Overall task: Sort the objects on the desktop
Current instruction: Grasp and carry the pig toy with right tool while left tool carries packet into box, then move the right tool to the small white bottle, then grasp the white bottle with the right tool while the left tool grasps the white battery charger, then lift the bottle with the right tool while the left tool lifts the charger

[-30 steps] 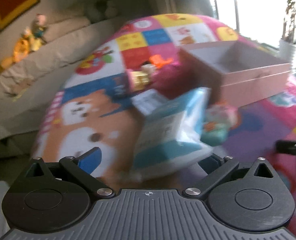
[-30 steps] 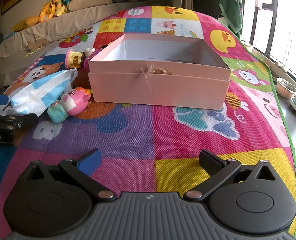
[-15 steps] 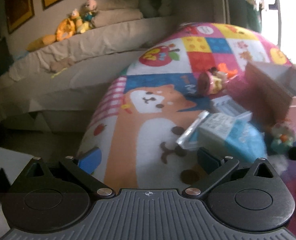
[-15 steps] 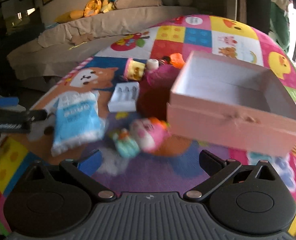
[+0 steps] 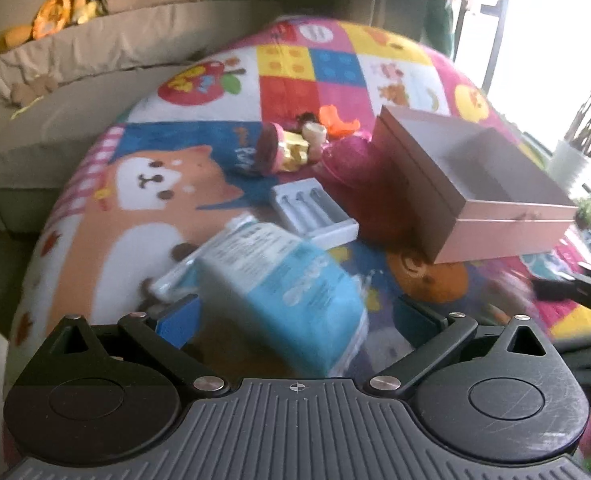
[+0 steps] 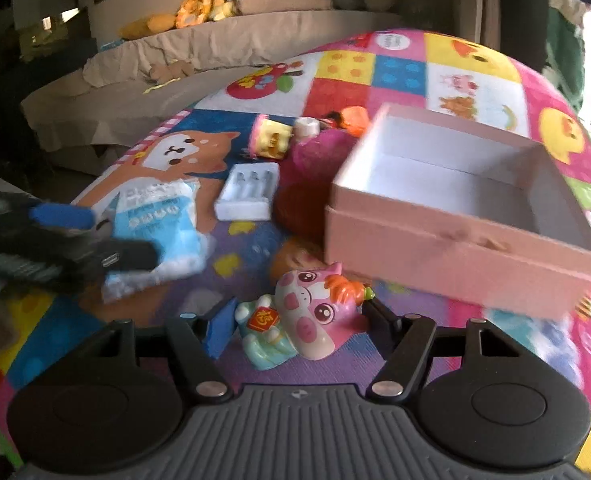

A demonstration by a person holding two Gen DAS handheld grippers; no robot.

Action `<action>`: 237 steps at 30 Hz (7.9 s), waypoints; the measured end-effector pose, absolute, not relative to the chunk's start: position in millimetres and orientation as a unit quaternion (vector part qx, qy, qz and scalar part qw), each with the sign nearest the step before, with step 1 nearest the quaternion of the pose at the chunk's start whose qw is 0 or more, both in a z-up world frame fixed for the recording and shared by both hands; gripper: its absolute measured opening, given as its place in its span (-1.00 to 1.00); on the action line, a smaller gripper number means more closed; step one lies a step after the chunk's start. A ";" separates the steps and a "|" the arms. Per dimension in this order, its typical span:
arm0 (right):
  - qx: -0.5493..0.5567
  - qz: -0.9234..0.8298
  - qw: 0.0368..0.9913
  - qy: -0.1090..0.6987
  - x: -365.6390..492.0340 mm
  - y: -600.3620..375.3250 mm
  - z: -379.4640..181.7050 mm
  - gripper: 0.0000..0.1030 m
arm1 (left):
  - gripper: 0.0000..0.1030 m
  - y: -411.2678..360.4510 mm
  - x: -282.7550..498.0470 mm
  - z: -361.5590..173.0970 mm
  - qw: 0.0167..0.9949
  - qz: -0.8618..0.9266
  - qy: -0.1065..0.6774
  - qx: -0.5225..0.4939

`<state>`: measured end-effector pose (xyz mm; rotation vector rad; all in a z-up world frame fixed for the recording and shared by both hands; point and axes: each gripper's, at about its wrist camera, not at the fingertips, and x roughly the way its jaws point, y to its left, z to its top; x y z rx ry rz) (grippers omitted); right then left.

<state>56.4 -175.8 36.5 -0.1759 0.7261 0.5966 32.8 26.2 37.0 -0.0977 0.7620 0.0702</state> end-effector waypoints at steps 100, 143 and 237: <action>-0.110 0.304 0.773 0.547 315.6 13.0 53.3 -0.36 | 0.97 72.1 55.4 11.6 0.956 -0.017 0.275 -0.096; -0.107 0.313 0.839 0.432 127.9 -210.7 46.5 -0.51 | 0.98 23.1 72.6 26.1 0.944 0.010 0.330 0.031; -0.110 0.268 0.876 0.385 115.8 -161.3 29.7 -0.51 | 0.88 29.5 12.5 11.9 0.925 -0.055 0.376 0.010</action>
